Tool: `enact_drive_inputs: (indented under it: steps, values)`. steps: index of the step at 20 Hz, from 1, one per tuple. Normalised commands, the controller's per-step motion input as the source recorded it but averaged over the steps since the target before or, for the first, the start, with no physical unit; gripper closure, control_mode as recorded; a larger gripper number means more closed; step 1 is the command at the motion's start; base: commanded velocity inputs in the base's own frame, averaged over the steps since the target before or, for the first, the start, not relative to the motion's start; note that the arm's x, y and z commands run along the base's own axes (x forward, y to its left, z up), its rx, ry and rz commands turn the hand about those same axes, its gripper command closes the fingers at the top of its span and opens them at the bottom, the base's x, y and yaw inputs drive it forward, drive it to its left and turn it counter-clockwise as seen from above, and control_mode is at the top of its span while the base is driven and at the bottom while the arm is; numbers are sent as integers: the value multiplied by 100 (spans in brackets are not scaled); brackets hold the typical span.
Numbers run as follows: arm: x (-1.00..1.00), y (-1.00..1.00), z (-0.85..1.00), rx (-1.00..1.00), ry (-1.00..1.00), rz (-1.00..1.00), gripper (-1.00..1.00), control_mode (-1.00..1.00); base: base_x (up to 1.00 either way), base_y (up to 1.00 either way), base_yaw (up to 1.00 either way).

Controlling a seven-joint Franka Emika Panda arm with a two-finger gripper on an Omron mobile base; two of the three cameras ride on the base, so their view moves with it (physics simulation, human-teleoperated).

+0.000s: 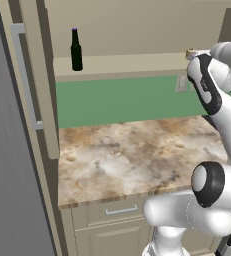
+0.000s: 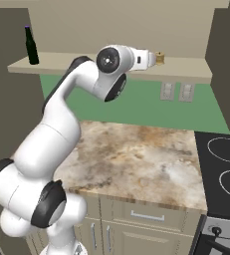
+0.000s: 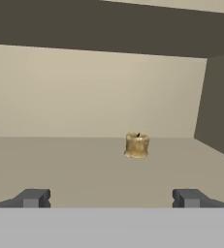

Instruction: Get the candle and the beer from the cabinet and move them to the dining counter.

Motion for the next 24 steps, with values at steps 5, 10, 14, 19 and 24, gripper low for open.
enact_drive_inputs:
  steps: [5, 10, 14, 19, 24]
  values:
    - [48, -14, -5, 0, 0, 0, -100, -100, 0, 0, 0]
    - [39, -29, -10, 0, 0, 0, -100, -100, 0, 0, 0]
    - [35, -33, -7, 0, 0, 0, -100, -100, 0, 0, 0]
    - [29, -16, -2, 0, 1, 0, -100, -100, 0, 0, 0]
    - [24, -1, 0, 0, 5, 0, -100, -100, 0, 0, 0]
